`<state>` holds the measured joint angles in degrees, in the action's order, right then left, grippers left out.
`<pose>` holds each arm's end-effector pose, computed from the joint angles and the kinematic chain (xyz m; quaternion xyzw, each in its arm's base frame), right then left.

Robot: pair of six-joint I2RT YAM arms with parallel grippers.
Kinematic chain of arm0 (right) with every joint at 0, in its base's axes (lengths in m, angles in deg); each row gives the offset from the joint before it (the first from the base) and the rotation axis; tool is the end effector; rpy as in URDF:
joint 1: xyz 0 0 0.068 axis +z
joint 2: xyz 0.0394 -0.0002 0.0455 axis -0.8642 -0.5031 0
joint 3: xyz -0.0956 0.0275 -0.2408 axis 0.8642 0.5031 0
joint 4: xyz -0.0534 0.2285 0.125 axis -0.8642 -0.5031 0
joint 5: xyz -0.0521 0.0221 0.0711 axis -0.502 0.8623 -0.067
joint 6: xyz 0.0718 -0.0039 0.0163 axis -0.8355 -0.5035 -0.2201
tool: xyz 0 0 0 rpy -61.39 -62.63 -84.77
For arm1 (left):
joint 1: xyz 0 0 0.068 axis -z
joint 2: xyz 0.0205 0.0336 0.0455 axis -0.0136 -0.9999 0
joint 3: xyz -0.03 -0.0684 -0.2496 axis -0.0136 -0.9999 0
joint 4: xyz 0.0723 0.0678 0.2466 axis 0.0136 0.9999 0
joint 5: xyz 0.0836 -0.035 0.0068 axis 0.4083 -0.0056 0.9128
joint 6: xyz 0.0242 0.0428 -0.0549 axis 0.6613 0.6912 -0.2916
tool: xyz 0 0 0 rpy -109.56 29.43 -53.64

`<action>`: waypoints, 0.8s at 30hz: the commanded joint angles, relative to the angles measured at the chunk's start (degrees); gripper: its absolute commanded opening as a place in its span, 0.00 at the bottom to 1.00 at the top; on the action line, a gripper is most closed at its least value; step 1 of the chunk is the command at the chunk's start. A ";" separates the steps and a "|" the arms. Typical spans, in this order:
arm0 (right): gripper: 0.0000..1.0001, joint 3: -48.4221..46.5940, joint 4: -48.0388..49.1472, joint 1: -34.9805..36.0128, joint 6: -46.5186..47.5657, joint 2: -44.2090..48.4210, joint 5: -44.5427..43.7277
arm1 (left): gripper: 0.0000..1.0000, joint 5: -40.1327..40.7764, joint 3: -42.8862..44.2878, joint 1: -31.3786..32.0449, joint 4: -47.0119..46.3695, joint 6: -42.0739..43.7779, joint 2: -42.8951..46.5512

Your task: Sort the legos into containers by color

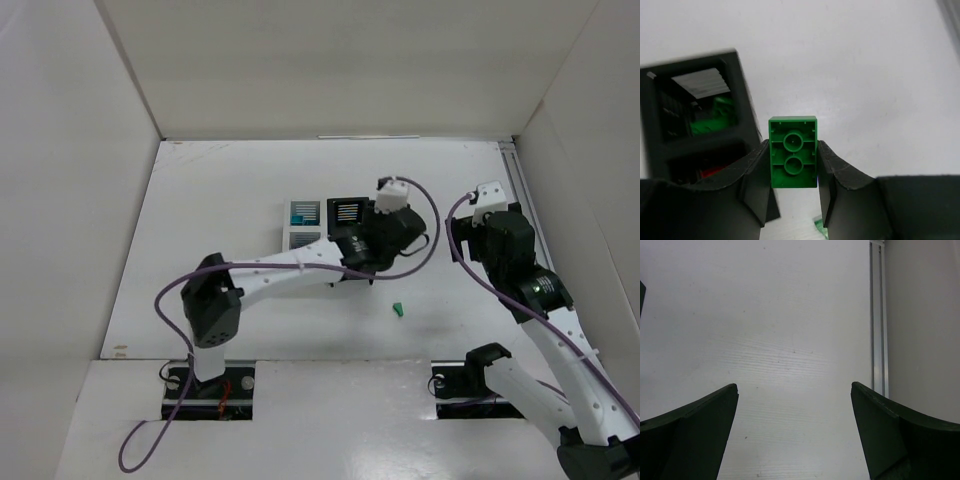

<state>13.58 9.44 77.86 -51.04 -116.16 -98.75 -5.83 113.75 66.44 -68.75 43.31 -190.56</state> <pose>0.1901 0.0383 0.3182 -0.1115 0.8336 -0.1244 0.5265 0.2113 -0.4038 0.2754 0.0890 0.8367 -0.1654 0.5144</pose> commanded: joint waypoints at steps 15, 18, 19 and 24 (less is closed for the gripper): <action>0.99 -3.11 -0.28 -0.22 1.19 -3.53 -1.09 | 0.35 -10.31 -6.72 -17.21 -6.83 5.66 8.85; 0.99 -3.11 -0.89 -0.22 2.32 -3.53 -0.04 | 0.43 -10.84 -6.72 -17.21 -5.78 5.66 8.32; 0.99 -3.11 -0.89 -0.22 2.85 -3.53 1.70 | 0.45 -10.84 -6.72 -17.21 -5.25 5.66 8.32; 0.99 -1.97 -3.61 -0.22 4.35 -2.22 8.92 | 0.50 -10.84 -8.47 -17.21 -4.72 4.52 10.34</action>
<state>13.03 7.16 77.86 -48.04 -119.74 -94.82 -16.49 106.65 49.37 -73.93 48.12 -182.87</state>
